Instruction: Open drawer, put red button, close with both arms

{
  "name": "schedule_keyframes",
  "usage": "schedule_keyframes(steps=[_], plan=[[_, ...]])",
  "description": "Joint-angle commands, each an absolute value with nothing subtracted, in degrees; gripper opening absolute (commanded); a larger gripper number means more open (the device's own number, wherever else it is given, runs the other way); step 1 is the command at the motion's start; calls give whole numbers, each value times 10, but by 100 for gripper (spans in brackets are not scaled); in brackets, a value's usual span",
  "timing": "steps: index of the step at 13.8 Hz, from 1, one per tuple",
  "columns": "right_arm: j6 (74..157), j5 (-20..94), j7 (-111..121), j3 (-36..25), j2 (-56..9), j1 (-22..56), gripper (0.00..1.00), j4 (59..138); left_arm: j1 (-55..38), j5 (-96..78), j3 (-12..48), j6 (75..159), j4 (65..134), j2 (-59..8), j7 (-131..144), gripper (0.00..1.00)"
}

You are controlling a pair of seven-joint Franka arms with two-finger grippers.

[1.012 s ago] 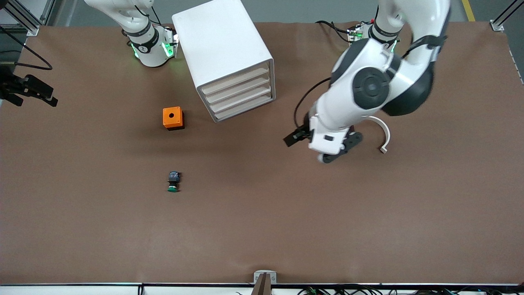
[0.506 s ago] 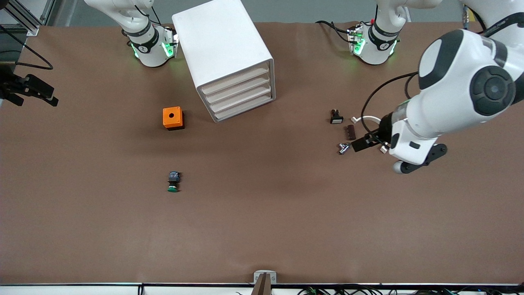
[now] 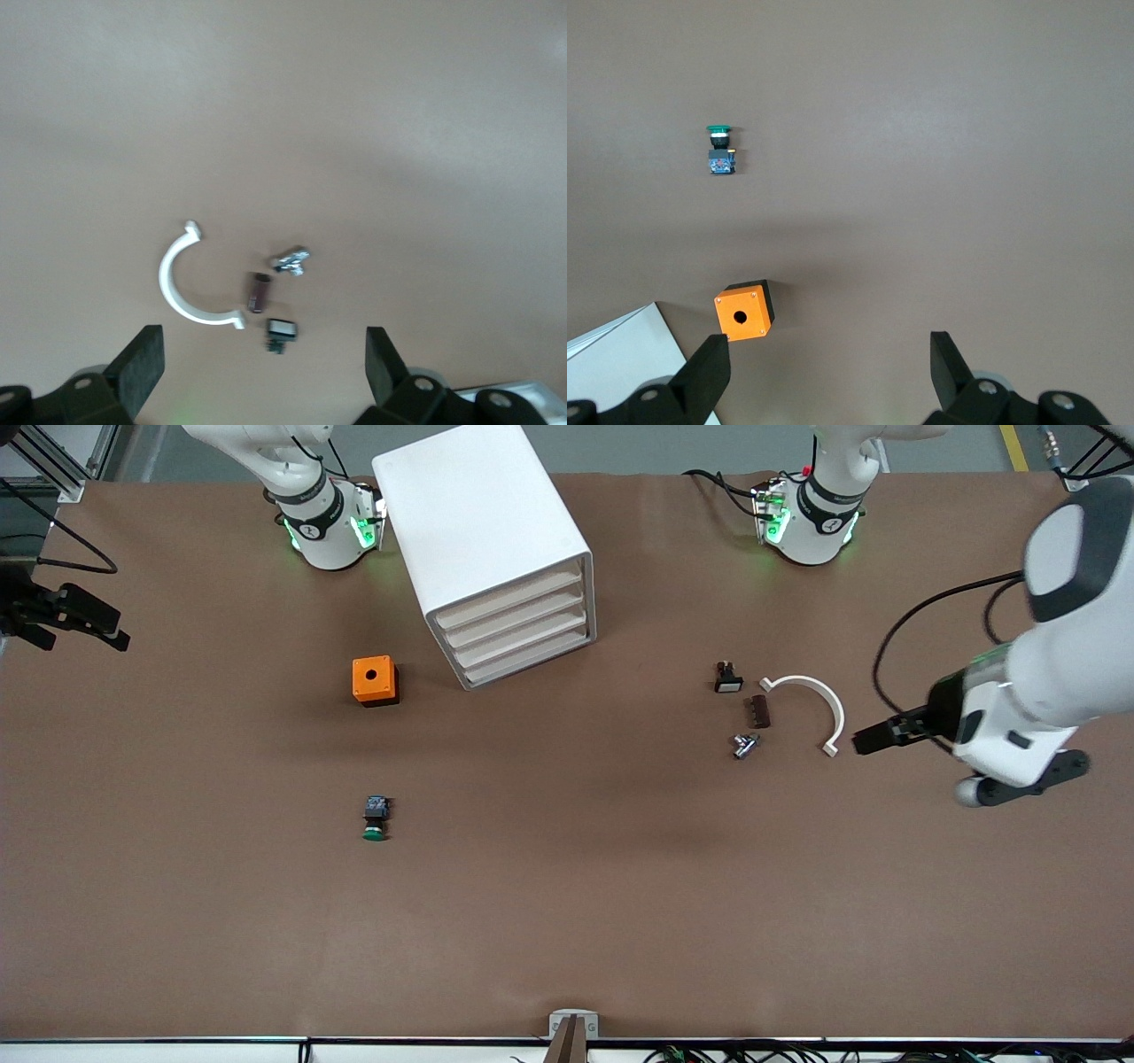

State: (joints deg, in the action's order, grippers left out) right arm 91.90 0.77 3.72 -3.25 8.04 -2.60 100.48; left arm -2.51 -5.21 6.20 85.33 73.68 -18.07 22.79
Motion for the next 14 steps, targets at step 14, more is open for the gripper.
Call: schedule_keyframes(steps=[14], plan=[[912, 11, 66, -31, 90, -28, 100, 998, -16, -41, -9, 896, 911, -40, 74, 100]])
